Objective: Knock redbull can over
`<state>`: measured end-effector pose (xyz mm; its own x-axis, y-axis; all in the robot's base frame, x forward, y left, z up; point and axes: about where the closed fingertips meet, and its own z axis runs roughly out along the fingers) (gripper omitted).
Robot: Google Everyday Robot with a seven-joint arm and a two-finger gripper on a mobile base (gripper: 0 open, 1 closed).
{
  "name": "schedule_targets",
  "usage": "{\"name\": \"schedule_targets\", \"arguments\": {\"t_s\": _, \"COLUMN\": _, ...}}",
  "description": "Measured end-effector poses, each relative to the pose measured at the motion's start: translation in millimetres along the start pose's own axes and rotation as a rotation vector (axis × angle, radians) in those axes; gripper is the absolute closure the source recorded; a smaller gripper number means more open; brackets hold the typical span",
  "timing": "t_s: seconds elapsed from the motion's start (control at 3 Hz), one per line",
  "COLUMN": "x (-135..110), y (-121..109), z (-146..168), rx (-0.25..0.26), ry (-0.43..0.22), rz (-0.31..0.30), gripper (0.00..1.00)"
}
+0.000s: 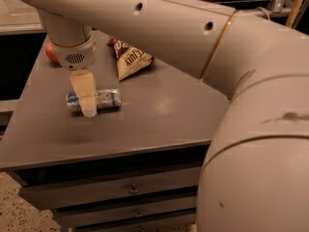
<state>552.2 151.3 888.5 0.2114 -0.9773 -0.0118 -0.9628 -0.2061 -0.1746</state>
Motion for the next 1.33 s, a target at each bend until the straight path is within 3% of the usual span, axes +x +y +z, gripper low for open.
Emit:
{"name": "schedule_targets", "arguments": {"t_s": 0.33, "x": 17.2, "y": 1.5, "z": -6.8, "rx": 0.016, "ry": -0.077, "rz": 0.027, "gripper": 0.0}}
{"name": "schedule_targets", "arguments": {"t_s": 1.33, "x": 96.8, "y": 10.5, "z": -8.4, "rx": 0.05, "ry": -0.433, "rz": 0.185, "gripper": 0.0}}
